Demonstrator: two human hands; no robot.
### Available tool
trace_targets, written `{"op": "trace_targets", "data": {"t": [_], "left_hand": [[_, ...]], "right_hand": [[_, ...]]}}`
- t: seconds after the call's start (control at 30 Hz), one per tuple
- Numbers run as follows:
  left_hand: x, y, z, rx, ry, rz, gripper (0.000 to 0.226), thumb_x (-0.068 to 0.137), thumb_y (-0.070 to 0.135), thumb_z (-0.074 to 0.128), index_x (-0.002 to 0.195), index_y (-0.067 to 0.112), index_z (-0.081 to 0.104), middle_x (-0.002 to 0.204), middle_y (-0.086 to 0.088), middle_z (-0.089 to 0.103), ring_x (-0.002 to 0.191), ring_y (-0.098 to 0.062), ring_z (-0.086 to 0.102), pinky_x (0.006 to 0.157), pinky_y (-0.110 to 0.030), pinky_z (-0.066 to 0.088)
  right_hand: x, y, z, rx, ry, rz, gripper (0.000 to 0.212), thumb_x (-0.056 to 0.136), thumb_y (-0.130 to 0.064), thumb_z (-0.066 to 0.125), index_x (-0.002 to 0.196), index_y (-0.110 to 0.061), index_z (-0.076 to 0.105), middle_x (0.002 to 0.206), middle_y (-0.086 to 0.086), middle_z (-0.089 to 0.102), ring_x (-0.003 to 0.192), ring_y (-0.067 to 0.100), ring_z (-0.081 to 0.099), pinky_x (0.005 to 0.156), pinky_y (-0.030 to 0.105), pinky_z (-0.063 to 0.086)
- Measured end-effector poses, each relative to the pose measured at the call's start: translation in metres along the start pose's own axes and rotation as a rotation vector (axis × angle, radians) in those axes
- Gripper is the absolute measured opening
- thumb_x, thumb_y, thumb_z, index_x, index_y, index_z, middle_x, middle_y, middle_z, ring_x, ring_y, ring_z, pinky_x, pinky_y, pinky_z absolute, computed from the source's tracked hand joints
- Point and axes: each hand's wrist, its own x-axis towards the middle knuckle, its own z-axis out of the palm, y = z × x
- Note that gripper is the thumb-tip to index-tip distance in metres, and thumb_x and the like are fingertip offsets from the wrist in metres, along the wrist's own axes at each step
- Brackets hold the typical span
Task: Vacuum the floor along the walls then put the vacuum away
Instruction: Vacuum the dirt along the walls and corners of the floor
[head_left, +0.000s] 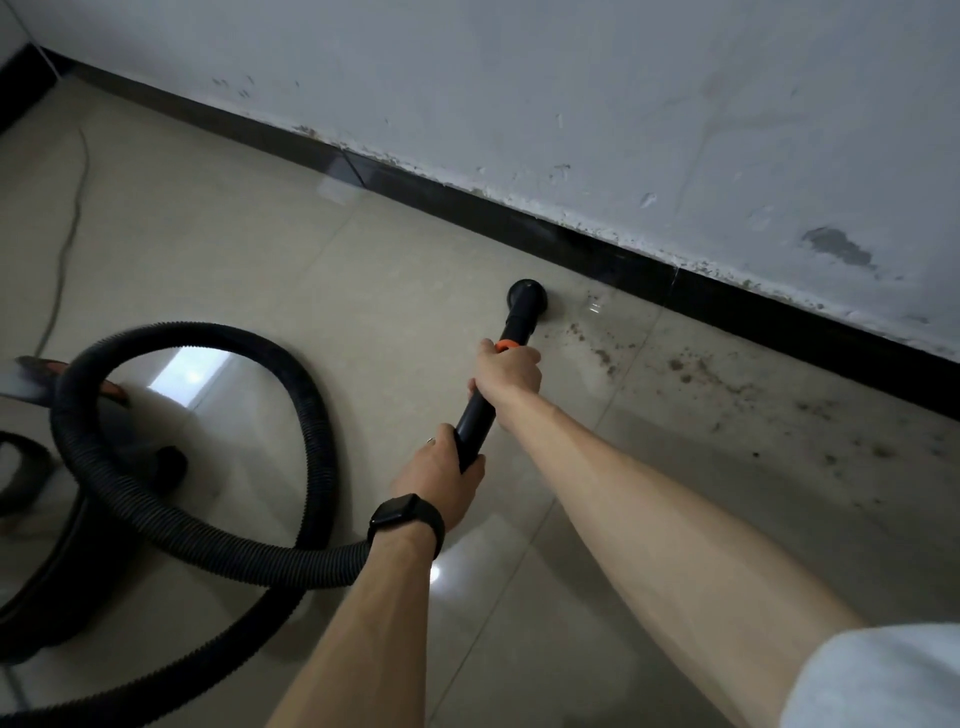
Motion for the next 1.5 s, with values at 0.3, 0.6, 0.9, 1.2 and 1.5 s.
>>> {"op": "trace_targets", "data": {"t": [0.3, 0.6, 0.9, 1.2, 1.5], "left_hand": [[-0.054, -0.059, -0.012, 0.181, 0.011, 0.008, 0.025, 0.096, 0.046, 0.05, 0.096, 0.026, 0.034, 0.081, 0.011, 0.044, 0.062, -0.01, 0.052, 0.049, -0.029, 0.037], [-0.087, -0.088, -0.017, 0.328, -0.018, 0.137, 0.027, 0.094, 0.052, 0.052, 0.096, 0.032, 0.034, 0.08, 0.014, 0.042, 0.069, -0.011, 0.045, 0.059, -0.03, 0.039], [-0.082, -0.048, -0.019, 0.31, -0.039, 0.101, 0.03, 0.095, 0.049, 0.051, 0.093, 0.028, 0.031, 0.076, 0.013, 0.037, 0.066, -0.016, 0.046, 0.057, -0.032, 0.033], [-0.07, -0.024, -0.019, 0.281, -0.065, 0.018, 0.028, 0.095, 0.047, 0.054, 0.095, 0.027, 0.034, 0.079, 0.012, 0.043, 0.061, -0.009, 0.046, 0.048, -0.029, 0.031], [-0.061, -0.012, -0.02, 0.246, -0.07, 0.007, 0.027, 0.095, 0.046, 0.055, 0.101, 0.029, 0.035, 0.088, 0.009, 0.048, 0.064, -0.007, 0.047, 0.05, -0.028, 0.034]], "right_hand": [[-0.06, 0.057, 0.026, 0.193, -0.022, 0.094, 0.028, 0.101, -0.036, 0.051, 0.112, -0.013, 0.038, 0.082, 0.008, 0.068, 0.055, 0.018, 0.065, 0.067, 0.038, 0.063], [-0.099, 0.104, 0.023, 0.54, 0.056, 0.208, 0.023, 0.096, -0.023, 0.058, 0.113, -0.016, 0.044, 0.086, 0.005, 0.063, 0.048, 0.014, 0.062, 0.056, 0.03, 0.058], [-0.085, 0.088, 0.003, 0.562, 0.117, 0.154, 0.021, 0.094, -0.024, 0.059, 0.108, -0.018, 0.045, 0.085, 0.008, 0.065, 0.041, 0.012, 0.059, 0.052, 0.028, 0.055], [-0.062, 0.071, -0.007, 0.586, 0.049, 0.156, 0.025, 0.087, -0.019, 0.063, 0.107, -0.012, 0.049, 0.069, 0.004, 0.06, 0.038, 0.015, 0.054, 0.056, 0.034, 0.055], [-0.045, 0.062, -0.011, 0.62, -0.008, 0.181, 0.026, 0.084, -0.015, 0.065, 0.107, -0.011, 0.053, 0.073, 0.006, 0.059, 0.038, 0.014, 0.052, 0.05, 0.03, 0.051]]}}
